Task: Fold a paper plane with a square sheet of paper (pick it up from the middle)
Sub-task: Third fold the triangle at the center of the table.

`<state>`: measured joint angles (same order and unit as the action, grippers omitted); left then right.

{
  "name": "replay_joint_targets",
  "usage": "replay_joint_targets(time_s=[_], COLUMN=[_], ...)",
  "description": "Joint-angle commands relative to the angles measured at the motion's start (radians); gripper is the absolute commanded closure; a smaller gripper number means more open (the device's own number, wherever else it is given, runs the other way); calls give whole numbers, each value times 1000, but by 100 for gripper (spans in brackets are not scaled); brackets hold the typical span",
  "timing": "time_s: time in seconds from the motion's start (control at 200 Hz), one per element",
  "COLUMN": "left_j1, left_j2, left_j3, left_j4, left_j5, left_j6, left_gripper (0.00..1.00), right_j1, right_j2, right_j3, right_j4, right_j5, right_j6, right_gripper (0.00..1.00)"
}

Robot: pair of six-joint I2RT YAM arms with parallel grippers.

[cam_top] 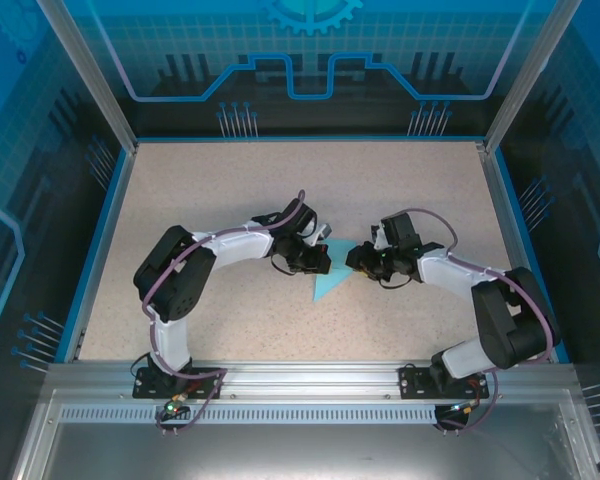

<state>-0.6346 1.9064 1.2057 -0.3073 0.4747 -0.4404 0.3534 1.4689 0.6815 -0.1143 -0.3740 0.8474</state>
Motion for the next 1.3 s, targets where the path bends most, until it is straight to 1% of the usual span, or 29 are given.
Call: replay_joint_targets(time_s=[0.0,0.32,0.47,0.62,0.83,0.935,1.01,1.065,1.16,1.18,1.25,1.295], left_j1=[7,11,12,11,12,13,13,12,13,13,10,5], left_j2=[1,31,58,67,72,55,37,24,-5,-13,-44,-69], left_j3=[19,20,27,20,18,12,-2,-8,-25,-30,-55,-72], left_j4=[-38,-47,-54,-45,-28,-14,5,13,27,31,49,55], left_j5=[-18,-51,-69,-80,-67,-67,-63,-62,-61,-61,-66,-76], left_j6=[41,69,70,71,74,72,68,67,64,61,53,50], left_gripper=[98,99,99,100,99,98,96,95,91,90,81,78], right_j1=[8,17,19,23,28,27,28,32,38,39,41,41], right_j2=[27,118,147,152,183,196,213,226,244,247,254,258], right_j3=[-15,12,18,15,46,53,65,74,90,93,95,94], right_j4=[-3,63,86,136,148,137,135,133,110,106,107,114], right_j5=[-32,-88,-94,-128,-186,-181,-202,-216,-213,-212,-213,-218], right_j6=[-9,-3,6,8,-57,-85,-107,-121,-140,-141,-137,-125], right_gripper=[65,61,61,61,62,63,66,72,78,80,85,88])
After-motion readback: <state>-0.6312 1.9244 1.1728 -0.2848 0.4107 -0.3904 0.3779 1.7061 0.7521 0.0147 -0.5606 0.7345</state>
